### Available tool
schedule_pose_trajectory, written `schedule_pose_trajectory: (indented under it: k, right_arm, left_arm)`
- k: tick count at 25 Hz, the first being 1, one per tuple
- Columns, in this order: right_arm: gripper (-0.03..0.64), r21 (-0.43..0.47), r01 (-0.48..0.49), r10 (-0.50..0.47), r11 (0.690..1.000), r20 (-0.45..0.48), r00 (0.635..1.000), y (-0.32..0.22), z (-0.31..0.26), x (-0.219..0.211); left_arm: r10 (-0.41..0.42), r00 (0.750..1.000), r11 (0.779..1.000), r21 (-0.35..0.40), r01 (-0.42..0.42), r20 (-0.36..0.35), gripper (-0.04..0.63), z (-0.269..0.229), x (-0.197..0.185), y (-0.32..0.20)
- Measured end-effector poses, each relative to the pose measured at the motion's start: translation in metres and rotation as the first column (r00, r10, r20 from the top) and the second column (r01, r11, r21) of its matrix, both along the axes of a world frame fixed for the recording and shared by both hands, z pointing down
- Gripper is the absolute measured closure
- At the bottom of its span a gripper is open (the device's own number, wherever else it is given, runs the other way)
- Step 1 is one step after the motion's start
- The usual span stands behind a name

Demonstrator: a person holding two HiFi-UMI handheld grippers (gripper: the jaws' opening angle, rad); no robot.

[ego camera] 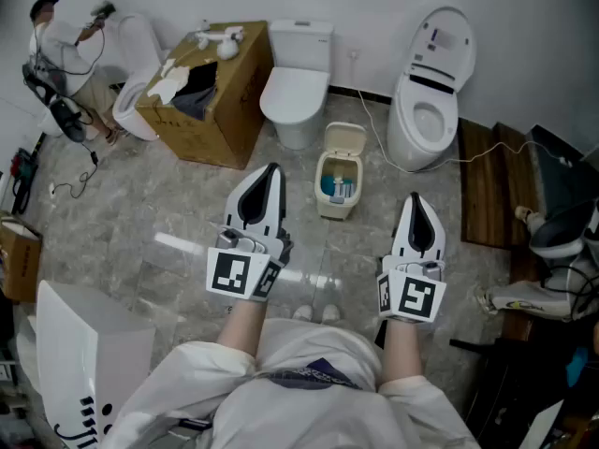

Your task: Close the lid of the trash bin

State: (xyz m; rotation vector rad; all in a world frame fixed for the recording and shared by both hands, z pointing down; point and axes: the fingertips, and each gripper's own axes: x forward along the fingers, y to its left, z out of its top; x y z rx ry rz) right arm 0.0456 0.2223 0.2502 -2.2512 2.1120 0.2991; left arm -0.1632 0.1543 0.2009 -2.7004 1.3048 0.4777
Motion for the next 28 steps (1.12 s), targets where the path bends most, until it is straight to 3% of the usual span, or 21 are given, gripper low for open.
schedule_pose_trajectory:
  k: [6,10,11,13,16,19,28]
  right_arm:
    - [0.611,-0.008,0.004,-0.004,1.0,0.003,1.0,-0.002,0.0,0.005]
    - [0.608,0.028,0.055,-0.058,0.998,0.121,0.991,0.001,0.0,0.01]
    - [0.562,0.033,0.082,-0.086,0.996,0.153,0.985,0.001,0.0,0.012]
    - [0.213,0.022,0.133,-0.135,0.991,0.19,0.973,-0.002,0.002,0.014]
    - [0.119,0.002,0.127,-0.125,0.992,0.194,0.973,-0.003,0.005,0.023]
    - [0.106,0.001,0.108,-0.106,0.994,0.196,0.975,-0.005,0.006,0.029]
    - [0.107,-0.009,0.123,-0.119,0.992,0.19,0.974,-0.018,0.008,0.033]
  left_arm:
    - [0.0,1.0,1.0,-0.008,0.0,0.005,0.598,-0.001,0.006,-0.002]
    - [0.007,1.0,1.0,-0.011,-0.007,0.022,0.597,0.001,0.004,-0.002]
    - [0.013,1.0,1.0,-0.008,-0.013,0.027,0.597,0.0,0.004,-0.002]
    - [0.021,0.999,1.0,-0.007,-0.021,0.026,0.516,-0.002,0.003,-0.005]
    - [0.023,0.999,1.0,-0.02,-0.022,0.035,0.318,0.001,0.005,-0.01]
    - [0.028,0.997,0.999,-0.024,-0.026,0.067,0.275,0.008,0.012,-0.011]
    - [0.047,0.993,0.999,-0.025,-0.044,0.105,0.273,0.015,0.04,-0.015]
